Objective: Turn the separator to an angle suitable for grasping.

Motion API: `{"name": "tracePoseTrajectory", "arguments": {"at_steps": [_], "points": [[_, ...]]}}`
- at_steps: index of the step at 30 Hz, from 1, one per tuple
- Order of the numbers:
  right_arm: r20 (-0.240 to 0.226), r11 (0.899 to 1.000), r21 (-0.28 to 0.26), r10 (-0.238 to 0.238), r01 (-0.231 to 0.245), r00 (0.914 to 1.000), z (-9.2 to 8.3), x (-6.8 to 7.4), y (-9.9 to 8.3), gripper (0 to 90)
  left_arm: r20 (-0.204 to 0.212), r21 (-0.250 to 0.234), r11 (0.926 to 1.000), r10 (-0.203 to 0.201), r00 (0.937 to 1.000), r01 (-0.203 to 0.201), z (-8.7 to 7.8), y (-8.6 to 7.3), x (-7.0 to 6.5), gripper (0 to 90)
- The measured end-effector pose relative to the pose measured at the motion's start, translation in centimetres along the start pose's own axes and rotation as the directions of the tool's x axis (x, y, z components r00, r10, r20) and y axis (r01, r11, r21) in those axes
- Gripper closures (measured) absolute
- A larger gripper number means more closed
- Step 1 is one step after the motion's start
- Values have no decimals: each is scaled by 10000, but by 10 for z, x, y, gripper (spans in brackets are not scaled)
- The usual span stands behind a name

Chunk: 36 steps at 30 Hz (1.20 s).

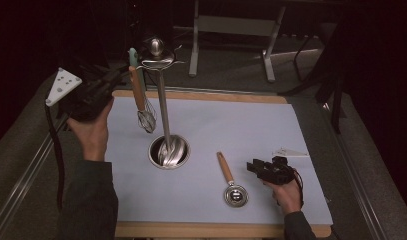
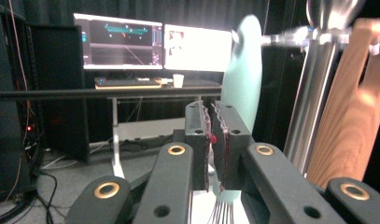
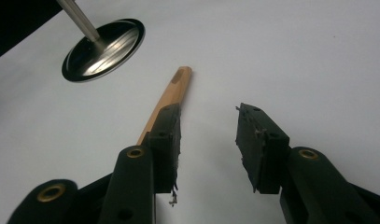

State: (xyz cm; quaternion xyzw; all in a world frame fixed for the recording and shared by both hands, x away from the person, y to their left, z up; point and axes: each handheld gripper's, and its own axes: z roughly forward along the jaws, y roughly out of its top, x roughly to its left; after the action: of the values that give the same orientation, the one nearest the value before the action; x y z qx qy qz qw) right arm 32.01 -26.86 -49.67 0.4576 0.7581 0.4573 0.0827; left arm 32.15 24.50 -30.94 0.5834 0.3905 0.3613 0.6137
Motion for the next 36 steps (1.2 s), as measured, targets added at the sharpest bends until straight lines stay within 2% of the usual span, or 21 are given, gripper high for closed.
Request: {"name": "tracePoseTrajectory", "arguments": {"at_steps": [2, 9, 14, 17, 19, 21, 23, 26, 29, 32, 36], "points": [[75, 10000, 50, -68, 68, 9999, 1, 1, 0, 592, 19, 218, 9997, 65, 10000, -65, -1, -8, 1, 828], [231, 9988, 249, -417, 411, 9989, 4, 5, 0, 592, -3, 592, 9982, -138, 9999, 138, -8, -32, 8, 791], [260, 9986, 390, -367, 356, 9990, 6, 4, -2, 596, -171, 1294, 9915, 135, 9998, -112, -8, -50, 13, 771], [378, 9978, 458, -487, 469, 9981, 8, 5, -2, 602, -253, 1599, 9871, 124, 9996, -82, -10, -64, 14, 757], [517, 9960, 584, -711, 681, 9961, 9, 7, -2, 611, -223, 1823, 9832, -40, 9997, 80, -12, -77, 14, 749], [589, 9932, 748, -938, 893, 9938, 11, 10, -2, 635, -263, 2284, 9736, 26, 9996, 34, -14, -93, 12, 740], [695, 9909, 875, -1082, 1020, 9917, 14, 13, -2, 673, -286, 2554, 9667, -115, 9995, 185, -16, -108, 13, 737], [765, 9850, 1174, -1358, 1263, 9878, 18, 18, -2, 718, -356, 2844, 9576, -368, 9987, 454, -21, -127, 14, 733], [851, 9769, 1487, -1675, 1537, 9822, 23, 23, -3, 760, -462, 3285, 9425, -491, 9977, 616, -25, -147, 15, 730], [891, 9710, 1760, -1795, 1619, 9797, 29, 28, -4, 842, -529, 3486, 9336, -689, 9962, 830, -29, -161, 14, 730], [1002, 9543, 2311, -2168, 1893, 9710, 43, 38, -5, 894, -589, 3895, 9167, -717, 9957, 891, -30, -180, 10, 729]]}}
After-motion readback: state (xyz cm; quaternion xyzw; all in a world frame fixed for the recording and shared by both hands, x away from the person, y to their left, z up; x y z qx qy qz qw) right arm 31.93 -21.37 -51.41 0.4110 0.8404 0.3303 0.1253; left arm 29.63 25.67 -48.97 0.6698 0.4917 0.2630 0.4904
